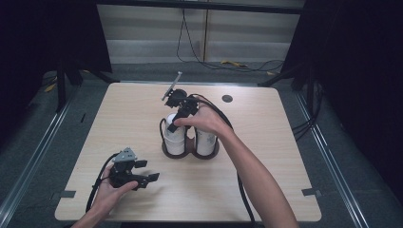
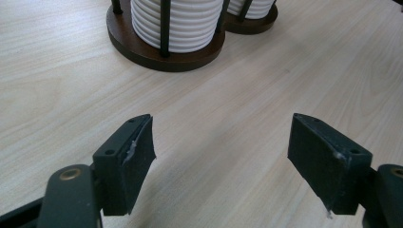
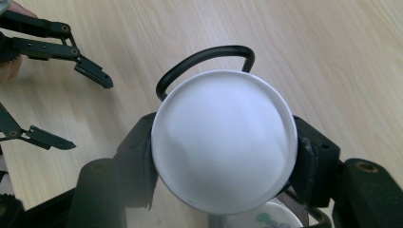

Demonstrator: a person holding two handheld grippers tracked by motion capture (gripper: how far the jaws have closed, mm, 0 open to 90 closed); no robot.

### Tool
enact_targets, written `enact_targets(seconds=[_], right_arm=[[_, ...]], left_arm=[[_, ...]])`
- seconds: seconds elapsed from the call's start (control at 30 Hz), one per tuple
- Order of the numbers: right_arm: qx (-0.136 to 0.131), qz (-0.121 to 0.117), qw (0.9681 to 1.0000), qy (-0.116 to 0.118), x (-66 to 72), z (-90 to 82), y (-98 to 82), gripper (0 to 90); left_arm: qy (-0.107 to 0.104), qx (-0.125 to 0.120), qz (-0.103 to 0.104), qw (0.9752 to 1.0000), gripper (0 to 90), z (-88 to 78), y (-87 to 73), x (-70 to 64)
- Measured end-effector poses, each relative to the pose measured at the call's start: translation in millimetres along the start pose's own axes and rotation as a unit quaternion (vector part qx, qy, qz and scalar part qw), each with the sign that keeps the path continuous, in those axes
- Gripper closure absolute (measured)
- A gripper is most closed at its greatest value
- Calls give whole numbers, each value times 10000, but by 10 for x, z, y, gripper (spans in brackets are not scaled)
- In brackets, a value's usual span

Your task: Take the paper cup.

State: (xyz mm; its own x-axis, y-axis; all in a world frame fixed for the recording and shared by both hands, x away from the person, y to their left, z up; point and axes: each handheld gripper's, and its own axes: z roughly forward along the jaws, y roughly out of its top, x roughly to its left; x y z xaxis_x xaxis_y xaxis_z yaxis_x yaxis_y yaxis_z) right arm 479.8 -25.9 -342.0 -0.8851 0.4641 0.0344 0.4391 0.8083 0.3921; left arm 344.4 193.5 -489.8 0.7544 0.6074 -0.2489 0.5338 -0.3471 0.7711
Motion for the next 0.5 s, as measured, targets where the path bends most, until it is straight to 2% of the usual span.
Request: enact_targets(seconds=[0.1, 0.17, 0.23, 0.37, 0.47, 0.5], right_arm=[[-15, -11, 10000, 4, 8, -34, 7, 367], [-38, 25, 10000, 8, 14, -54, 11, 368], [-67, -7, 10000, 3, 16, -74, 10, 370], [-151, 38, 9999, -3, 26, -110, 6, 370], [-204, 19, 9998, 15, 25, -129, 4, 371], [-213, 26, 9998, 35, 26, -132, 2, 371]], left_arm=[[-13, -17, 53, 10000, 250, 9, -2, 0], [-125, -39, 39, 9999, 250, 9, 3, 4], [-160, -168, 134, 9996, 295, -3, 10, -8], [-263, -86, 149, 9995, 297, 15, 8, -12], [-281, -80, 175, 9994, 295, 20, 8, -14], [-231, -90, 182, 9995, 294, 15, 9, -14]])
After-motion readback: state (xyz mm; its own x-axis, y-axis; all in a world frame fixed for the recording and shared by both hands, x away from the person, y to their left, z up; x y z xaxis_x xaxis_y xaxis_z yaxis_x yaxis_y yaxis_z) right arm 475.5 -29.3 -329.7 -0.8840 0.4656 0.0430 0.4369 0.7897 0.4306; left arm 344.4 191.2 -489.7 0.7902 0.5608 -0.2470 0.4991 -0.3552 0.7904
